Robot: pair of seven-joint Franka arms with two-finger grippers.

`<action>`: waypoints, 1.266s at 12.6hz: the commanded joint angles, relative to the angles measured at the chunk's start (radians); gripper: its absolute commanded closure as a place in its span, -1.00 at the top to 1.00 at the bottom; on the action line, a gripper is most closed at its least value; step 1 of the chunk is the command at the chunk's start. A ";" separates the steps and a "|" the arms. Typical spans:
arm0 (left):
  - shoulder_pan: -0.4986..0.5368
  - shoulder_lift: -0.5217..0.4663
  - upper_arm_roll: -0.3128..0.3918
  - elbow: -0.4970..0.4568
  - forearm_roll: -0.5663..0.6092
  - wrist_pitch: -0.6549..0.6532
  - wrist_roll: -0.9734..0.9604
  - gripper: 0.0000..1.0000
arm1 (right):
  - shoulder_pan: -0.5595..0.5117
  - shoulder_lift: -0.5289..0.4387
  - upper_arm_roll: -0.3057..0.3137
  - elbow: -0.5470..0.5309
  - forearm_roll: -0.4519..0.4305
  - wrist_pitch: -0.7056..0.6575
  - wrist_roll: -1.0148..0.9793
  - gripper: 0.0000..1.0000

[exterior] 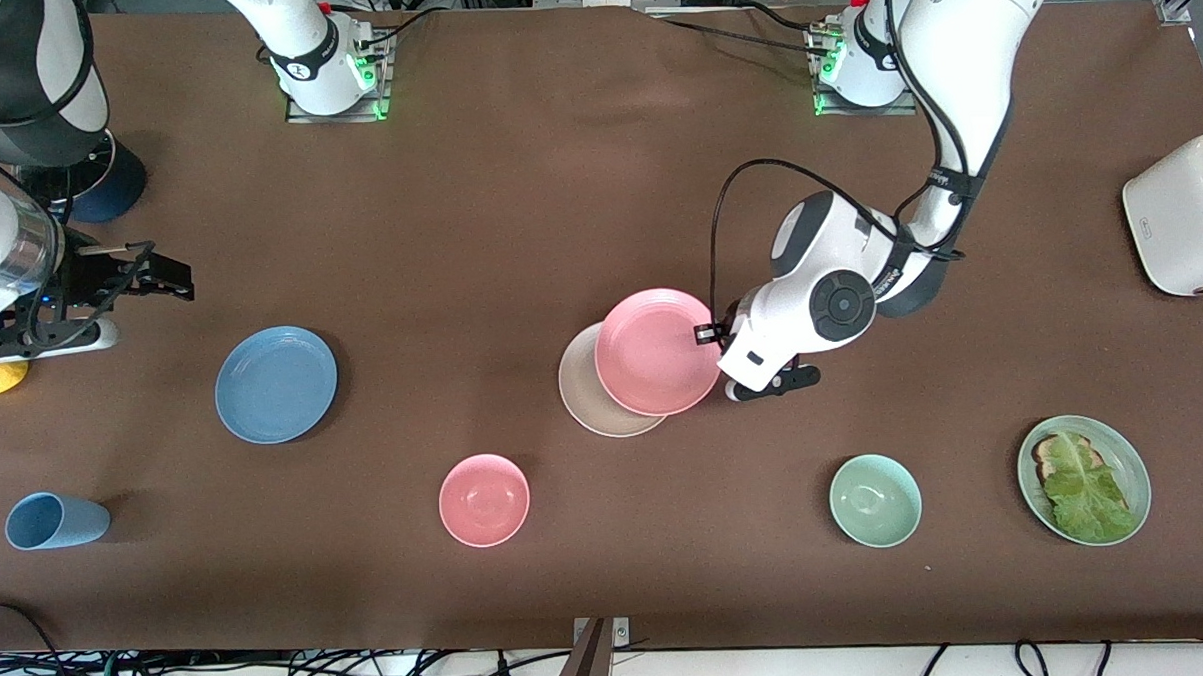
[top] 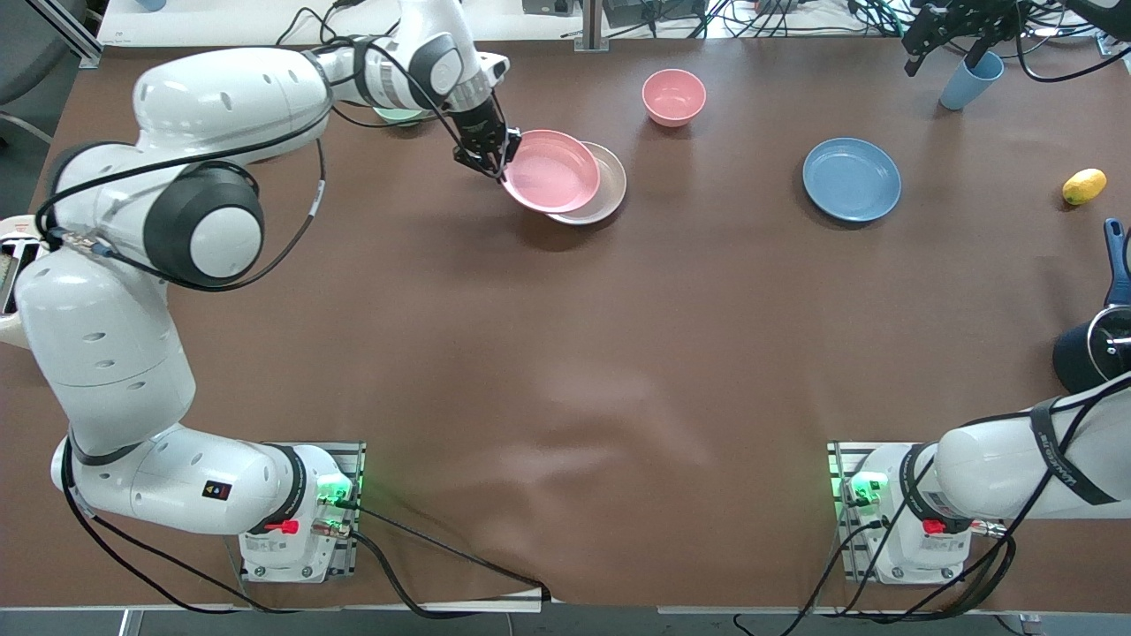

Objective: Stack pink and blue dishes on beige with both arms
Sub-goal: 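Carry the pink plate with the left gripper over the beige plate, then lower the pink plate onto the beige plate while the right gripper advances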

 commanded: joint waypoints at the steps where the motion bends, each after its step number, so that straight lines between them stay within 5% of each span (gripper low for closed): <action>1: -0.060 0.083 0.016 0.106 -0.004 0.023 -0.051 -1.00 | -0.007 0.019 -0.002 -0.014 -0.015 0.039 -0.018 1.00; 7: -0.094 0.111 0.046 0.106 -0.004 0.075 -0.062 -1.00 | -0.010 0.033 -0.028 -0.191 -0.013 0.280 -0.041 1.00; 8: -0.085 0.108 0.046 0.107 -0.004 0.074 -0.051 -0.68 | -0.015 0.042 -0.039 -0.222 -0.013 0.329 -0.044 1.00; 10: -0.066 0.100 0.046 0.110 -0.001 0.069 -0.035 0.59 | -0.038 0.083 -0.040 -0.227 -0.013 0.380 -0.079 1.00; 11: -0.062 0.096 0.046 0.109 -0.001 0.064 -0.038 1.00 | -0.047 0.099 -0.040 -0.229 -0.013 0.401 -0.101 1.00; 16: 0.018 0.036 0.046 0.103 -0.001 -0.043 -0.019 1.00 | -0.076 0.209 -0.040 -0.249 -0.007 0.554 -0.123 1.00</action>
